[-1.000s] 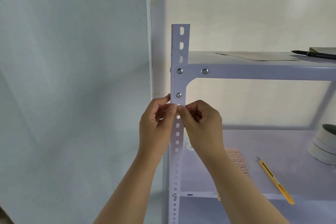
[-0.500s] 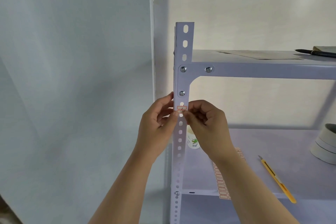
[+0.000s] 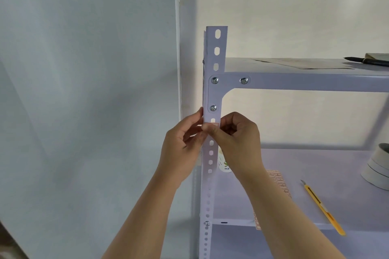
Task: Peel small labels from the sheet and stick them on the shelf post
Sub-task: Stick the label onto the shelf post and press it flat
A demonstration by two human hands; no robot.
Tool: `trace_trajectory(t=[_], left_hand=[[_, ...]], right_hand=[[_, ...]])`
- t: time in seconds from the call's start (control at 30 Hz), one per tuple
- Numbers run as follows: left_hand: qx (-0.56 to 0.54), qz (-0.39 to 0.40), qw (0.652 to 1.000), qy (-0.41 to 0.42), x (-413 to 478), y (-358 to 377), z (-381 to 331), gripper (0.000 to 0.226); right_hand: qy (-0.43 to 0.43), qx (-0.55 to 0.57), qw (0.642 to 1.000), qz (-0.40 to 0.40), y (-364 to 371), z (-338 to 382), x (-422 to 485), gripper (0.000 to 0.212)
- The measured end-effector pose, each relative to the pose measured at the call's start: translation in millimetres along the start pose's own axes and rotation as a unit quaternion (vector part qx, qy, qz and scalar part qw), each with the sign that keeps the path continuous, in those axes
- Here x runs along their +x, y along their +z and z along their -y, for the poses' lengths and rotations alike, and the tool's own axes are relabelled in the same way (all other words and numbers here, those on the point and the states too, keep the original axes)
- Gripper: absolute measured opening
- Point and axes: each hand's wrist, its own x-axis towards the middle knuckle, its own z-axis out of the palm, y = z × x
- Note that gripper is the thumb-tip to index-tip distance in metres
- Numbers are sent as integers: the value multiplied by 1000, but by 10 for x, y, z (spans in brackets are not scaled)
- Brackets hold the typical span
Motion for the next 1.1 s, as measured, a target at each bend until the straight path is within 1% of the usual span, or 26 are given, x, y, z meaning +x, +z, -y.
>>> trace_trajectory(t=[0.07, 0.23, 0.37, 0.5, 0.63, 0.73, 0.93, 1.0, 1.1], left_hand=[[-1, -4, 1000, -3, 2, 2, 6, 47], [-32, -14, 999, -6, -10, 29, -27, 45], [-40, -34, 999, 0, -9, 67, -37, 42], [-44, -58, 997, 4, 15, 108, -44, 31], [-53, -88, 995, -4, 26, 140, -57, 20], [-59, -68, 996, -11, 30, 113, -54, 23], [-52, -13, 999, -7, 21, 37, -51, 39], [-44, -14, 999, -7, 16, 41, -54, 41], [-34, -38, 999, -4, 16, 76, -39, 37]], right_hand=[[0, -13, 1000, -11, 17, 6, 7, 27], [-14, -19, 999, -24, 17, 11, 0, 24], [-36, -13, 999, 7, -42, -13, 15, 21], [-56, -11, 998, 41, -117, -71, 43, 18], [-54, 13, 996, 65, -148, -91, 45, 11], [-46, 39, 995, 76, -166, -102, 28, 7], [-25, 87, 992, 85, -172, -93, -19, 11], [-23, 97, 991, 86, -172, -86, -22, 9], [-20, 104, 992, 74, -138, -76, -38, 8]])
